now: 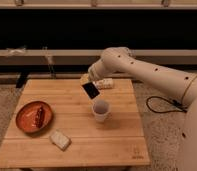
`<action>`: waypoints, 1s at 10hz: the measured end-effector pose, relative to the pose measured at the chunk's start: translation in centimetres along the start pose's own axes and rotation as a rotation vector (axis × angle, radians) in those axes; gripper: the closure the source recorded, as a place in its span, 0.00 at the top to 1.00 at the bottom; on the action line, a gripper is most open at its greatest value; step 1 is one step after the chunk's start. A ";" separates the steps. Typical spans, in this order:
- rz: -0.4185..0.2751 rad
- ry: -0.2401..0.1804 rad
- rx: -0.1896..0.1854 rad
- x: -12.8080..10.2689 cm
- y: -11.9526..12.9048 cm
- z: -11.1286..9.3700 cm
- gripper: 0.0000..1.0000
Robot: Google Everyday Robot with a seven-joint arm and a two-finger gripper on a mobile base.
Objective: Place the eraser in the ceramic cup
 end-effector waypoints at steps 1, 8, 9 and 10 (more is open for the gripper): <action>0.024 -0.006 -0.005 0.7 -0.8 -0.5 0.00; 0.111 -0.007 -0.031 4.6 -2.0 -1.5 0.19; 0.121 -0.005 -0.032 5.1 -2.1 -1.5 0.29; 0.127 -0.003 -0.035 5.4 -2.0 -1.4 0.37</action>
